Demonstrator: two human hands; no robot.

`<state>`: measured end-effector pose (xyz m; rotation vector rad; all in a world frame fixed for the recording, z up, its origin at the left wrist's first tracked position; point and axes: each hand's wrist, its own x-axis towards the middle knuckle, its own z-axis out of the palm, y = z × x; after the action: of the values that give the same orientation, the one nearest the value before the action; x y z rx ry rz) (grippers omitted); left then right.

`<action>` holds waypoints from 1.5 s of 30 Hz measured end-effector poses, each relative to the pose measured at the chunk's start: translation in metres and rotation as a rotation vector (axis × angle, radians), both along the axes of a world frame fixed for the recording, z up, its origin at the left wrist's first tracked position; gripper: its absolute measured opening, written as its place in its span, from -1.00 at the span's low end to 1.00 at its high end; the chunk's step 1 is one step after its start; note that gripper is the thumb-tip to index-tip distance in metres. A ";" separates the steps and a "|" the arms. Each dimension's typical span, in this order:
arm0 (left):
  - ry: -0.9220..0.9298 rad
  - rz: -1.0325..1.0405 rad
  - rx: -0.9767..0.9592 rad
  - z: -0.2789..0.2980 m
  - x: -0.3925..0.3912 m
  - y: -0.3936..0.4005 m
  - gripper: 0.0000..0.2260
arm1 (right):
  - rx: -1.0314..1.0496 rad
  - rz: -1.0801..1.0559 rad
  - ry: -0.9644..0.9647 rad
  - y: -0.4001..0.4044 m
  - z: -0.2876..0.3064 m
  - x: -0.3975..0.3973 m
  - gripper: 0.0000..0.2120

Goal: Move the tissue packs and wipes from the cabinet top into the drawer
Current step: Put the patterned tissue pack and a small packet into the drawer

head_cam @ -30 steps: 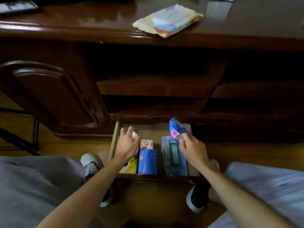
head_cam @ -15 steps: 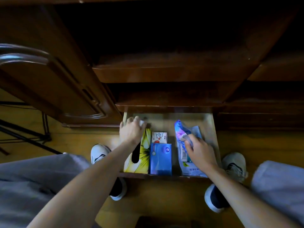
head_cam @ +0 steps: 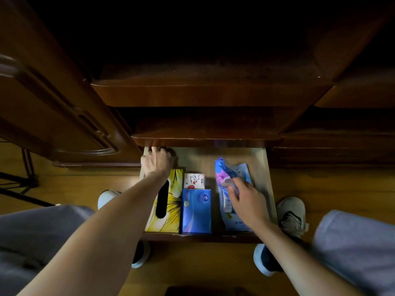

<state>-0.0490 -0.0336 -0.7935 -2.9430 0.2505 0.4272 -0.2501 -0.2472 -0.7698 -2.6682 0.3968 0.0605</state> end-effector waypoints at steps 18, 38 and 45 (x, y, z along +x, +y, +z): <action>-0.057 -0.077 -0.223 -0.008 -0.014 0.022 -0.75 | 0.042 0.039 -0.138 0.003 -0.039 0.080 -0.74; 0.054 -0.519 -0.281 -0.035 -0.049 0.012 -0.62 | 0.581 -0.059 0.218 0.010 -0.096 0.135 -0.72; 0.145 -0.484 -0.020 -0.028 -0.041 0.001 -0.38 | 0.405 -0.102 0.215 0.023 -0.098 0.141 -0.30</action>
<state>-0.0899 -0.0325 -0.8220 -2.7354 0.9597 0.5610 -0.1088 -0.2245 -0.8680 -2.2444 0.5255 0.3591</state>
